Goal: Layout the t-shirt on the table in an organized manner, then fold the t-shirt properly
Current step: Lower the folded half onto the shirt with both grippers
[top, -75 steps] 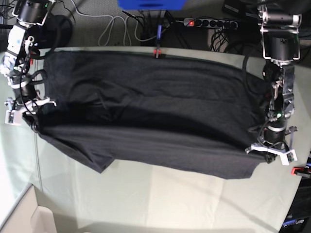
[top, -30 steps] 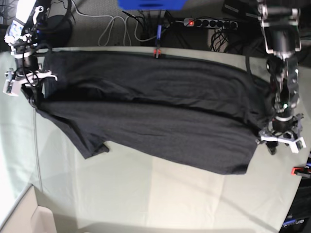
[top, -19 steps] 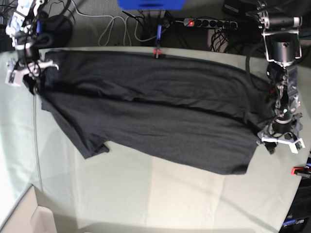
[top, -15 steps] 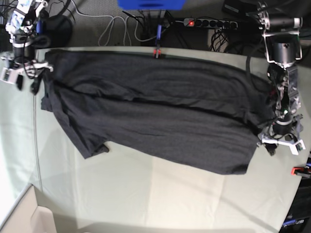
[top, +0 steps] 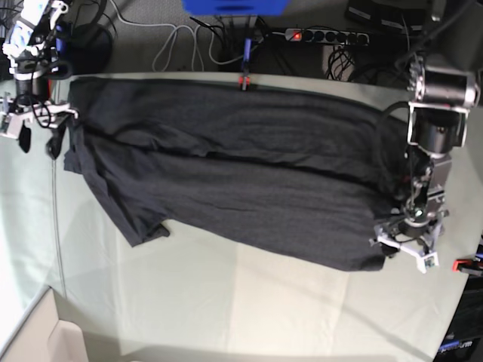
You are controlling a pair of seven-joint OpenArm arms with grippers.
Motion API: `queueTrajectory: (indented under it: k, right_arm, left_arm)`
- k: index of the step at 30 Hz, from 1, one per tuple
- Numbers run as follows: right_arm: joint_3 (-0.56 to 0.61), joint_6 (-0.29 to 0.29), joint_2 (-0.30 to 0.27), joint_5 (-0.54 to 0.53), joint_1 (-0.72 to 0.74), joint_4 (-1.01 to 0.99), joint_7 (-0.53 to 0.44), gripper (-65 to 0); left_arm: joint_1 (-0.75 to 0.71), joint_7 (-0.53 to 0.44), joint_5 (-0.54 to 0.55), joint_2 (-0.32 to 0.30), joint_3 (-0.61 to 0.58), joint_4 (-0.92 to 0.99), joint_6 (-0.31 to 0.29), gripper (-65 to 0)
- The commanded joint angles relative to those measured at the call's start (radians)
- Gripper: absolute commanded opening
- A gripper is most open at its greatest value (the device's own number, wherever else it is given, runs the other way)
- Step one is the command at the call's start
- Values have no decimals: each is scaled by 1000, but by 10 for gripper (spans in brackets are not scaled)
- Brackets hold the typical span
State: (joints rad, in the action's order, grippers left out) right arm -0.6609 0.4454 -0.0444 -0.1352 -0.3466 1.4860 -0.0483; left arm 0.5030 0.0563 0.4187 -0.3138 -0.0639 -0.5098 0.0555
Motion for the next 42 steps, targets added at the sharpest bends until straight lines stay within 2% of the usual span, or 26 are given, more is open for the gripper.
queueTrajectory:
  k: [1, 5, 9, 18, 20, 24, 26, 29, 35, 40, 42]
  right_arm:
    - [-6, 0, -13, -13, 4, 17, -28, -221]
    - [-6, 0, -13, -13, 1, 17, -28, -221]
    - [-6, 0, -13, -13, 1, 17, -28, -221]
    - [-6, 0, -18, -13, 4, 15, -28, -221]
    - [-6, 0, -19, -13, 5, 15, -28, -221]
    - [-6, 0, -19, -13, 19, 15, -28, -221]
    - [-10, 0, -19, -13, 24, 14, -28, -221]
    - [-7, 0, -21, -13, 27, 14, -28, -221]
    - [-4, 0, -35, -13, 45, 12, -28, -220]
    - [23, 0, -50, -11, 86, 8, -26, -217]
    - [68, 0, -84, -11, 103, -6, -14, -217]
  left_arm:
    - [33, -51, -1, -14, -12, 13, 4, -216]
    - [53, -143, -1, 5, -136, 98, 4, -216]
    - [53, -191, -1, 15, -225, 152, 4, -216]
    - [53, -214, 1, 37, -245, 178, 4, -222]
    - [53, -209, 1, 37, -247, 178, 4, -271]
    - [53, -215, 1, 38, -244, 205, 4, -485]
    - [52, -215, 3, 38, -242, 211, 4, -566]
    - [52, -215, 3, 35, -242, 211, 4, -643]
    - [52, -215, 10, 26, -238, 191, 4, -646]
    - [6, -203, 10, 0, -238, -6, 11, -646]
    - [-17, -203, 10, -17, -238, -77, 11, -646]
